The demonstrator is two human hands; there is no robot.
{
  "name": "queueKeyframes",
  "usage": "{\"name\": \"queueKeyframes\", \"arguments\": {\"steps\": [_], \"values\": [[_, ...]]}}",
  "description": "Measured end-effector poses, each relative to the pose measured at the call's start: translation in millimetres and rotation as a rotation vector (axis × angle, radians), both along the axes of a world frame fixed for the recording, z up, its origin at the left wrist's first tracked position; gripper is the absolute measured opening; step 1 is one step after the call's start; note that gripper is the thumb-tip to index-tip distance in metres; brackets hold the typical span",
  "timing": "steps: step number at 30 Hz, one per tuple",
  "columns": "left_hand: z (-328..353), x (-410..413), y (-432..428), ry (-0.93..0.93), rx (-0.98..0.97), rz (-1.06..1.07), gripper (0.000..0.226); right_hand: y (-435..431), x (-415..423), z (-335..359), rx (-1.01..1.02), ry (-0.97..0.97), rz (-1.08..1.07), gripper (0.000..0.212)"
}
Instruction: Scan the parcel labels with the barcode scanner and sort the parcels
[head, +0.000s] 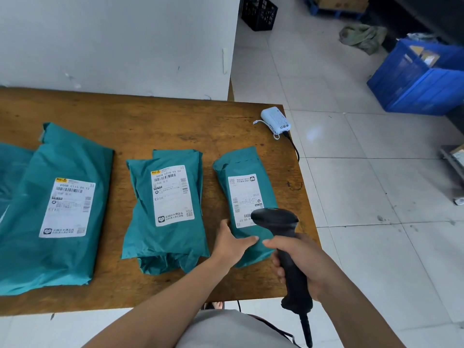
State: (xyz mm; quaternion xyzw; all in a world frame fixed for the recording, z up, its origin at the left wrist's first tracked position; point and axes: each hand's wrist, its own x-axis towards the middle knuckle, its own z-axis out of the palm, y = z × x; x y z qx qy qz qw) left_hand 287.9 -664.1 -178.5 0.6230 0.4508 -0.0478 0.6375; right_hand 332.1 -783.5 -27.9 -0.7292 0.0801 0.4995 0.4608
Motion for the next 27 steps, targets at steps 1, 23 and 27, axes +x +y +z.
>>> {"name": "queueKeyframes", "arguments": {"steps": [1, 23, 27], "values": [[0, 0, 0, -0.003, -0.002, -0.001, 0.092, 0, 0, 0, 0.001, -0.003, -0.001, 0.019], [18, 17, 3, 0.082, -0.223, 0.081, 0.043, -7, 24, -36, 0.127, -0.197, -0.298, 0.017], [22, 21, 4, 0.015, -0.195, 0.074, 0.016, -13, 42, -65, 0.013, -0.352, -0.281, 0.026]]}}
